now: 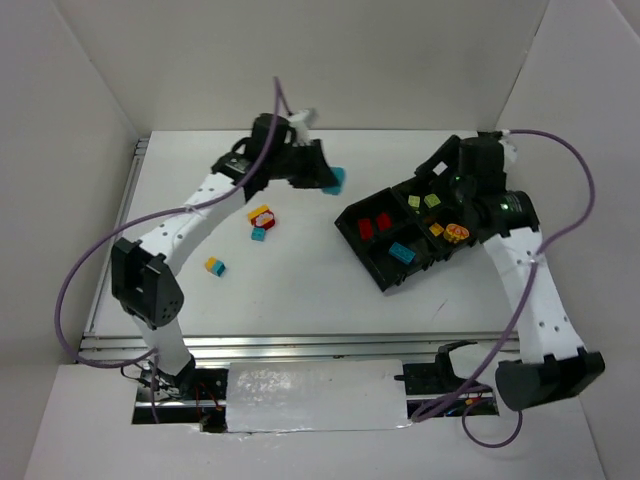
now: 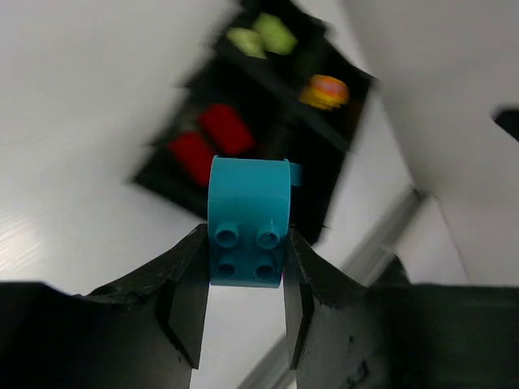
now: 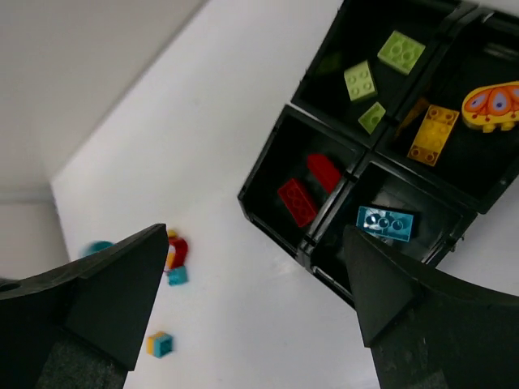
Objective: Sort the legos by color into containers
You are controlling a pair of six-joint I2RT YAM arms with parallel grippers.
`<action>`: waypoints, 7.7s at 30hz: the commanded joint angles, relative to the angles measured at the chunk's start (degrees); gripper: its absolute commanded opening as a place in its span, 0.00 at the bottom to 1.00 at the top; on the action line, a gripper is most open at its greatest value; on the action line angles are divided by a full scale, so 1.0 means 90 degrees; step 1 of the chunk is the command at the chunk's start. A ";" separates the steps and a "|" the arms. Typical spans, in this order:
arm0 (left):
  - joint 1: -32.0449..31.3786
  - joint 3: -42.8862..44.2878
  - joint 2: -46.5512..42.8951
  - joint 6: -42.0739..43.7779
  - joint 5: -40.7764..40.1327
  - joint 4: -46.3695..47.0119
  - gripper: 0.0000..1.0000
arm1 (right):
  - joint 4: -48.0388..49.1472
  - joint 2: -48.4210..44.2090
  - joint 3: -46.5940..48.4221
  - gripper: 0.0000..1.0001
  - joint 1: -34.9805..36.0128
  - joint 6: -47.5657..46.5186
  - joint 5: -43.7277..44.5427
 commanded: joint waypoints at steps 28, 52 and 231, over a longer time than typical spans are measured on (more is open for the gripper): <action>-0.2114 0.2783 0.2620 -0.0198 -0.0023 -0.0153 0.99 | -0.0009 -0.2733 -0.0083 0.95 0.0149 0.0003 0.0247; 0.0905 -0.1562 0.0597 0.0847 -0.1788 -0.0702 0.86 | 0.0060 -0.0107 -0.0093 0.94 0.1311 -0.1149 -0.0536; 0.0319 0.0624 0.0763 -0.3910 0.0174 -0.1638 0.00 | 0.5558 0.1993 -0.1715 0.91 0.2981 -0.0310 -0.0840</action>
